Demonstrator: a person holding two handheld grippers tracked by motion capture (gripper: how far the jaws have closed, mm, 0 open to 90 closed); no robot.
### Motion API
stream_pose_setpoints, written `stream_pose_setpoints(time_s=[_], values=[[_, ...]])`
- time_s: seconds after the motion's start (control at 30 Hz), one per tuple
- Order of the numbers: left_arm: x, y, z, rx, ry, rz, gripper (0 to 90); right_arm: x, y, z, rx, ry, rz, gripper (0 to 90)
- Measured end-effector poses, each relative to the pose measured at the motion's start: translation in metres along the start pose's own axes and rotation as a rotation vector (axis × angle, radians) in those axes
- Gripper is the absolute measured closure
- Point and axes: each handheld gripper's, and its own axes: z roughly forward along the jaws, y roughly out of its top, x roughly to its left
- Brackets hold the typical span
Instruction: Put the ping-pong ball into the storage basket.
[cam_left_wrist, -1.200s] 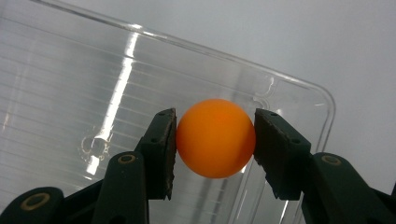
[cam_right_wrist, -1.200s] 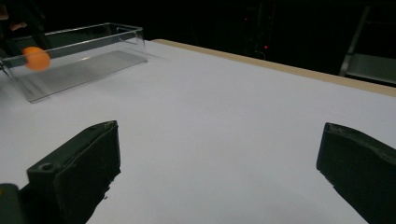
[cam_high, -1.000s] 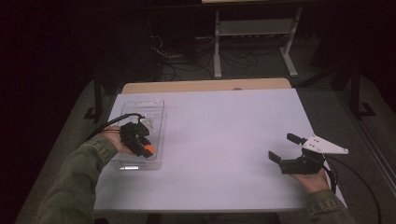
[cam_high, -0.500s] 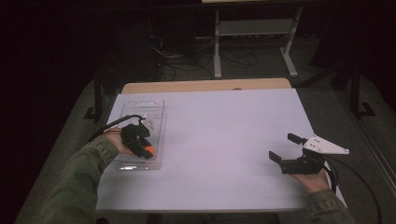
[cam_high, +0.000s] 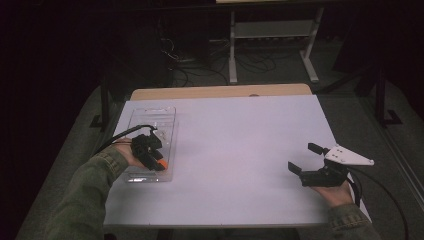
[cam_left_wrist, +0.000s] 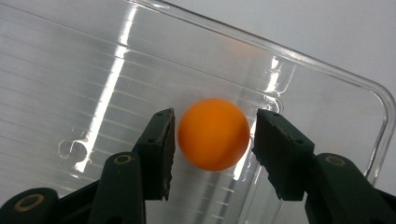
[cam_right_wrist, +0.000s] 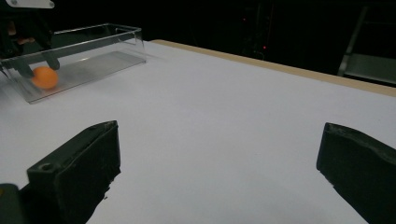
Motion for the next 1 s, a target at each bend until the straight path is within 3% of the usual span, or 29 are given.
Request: stream_pose_setpoints(time_s=[0.23,0.47,0.6,0.8,1.0], values=[[0.000,-0.001,-0.010,-0.032,0.057,-0.024,31.9,0.000,0.000,0.000,0.003,0.003,0.000,0.0],[-0.001,-0.002,-0.023,-0.092,0.076,-0.040,20.5,0.000,0.000,0.001,0.006,0.003,0.000,0.0],[-0.001,-0.002,-0.027,-0.101,0.088,-0.049,16.5,0.000,0.000,0.001,0.008,0.004,0.001,0.0],[-0.001,-0.005,-0.034,-0.143,0.106,-0.083,0.6,0.001,0.000,0.001,0.010,0.005,-0.001,0.0],[-0.006,-0.008,-0.044,-0.209,0.146,-0.096,0.0,0.001,0.000,0.001,0.011,0.005,-0.001,0.0]])
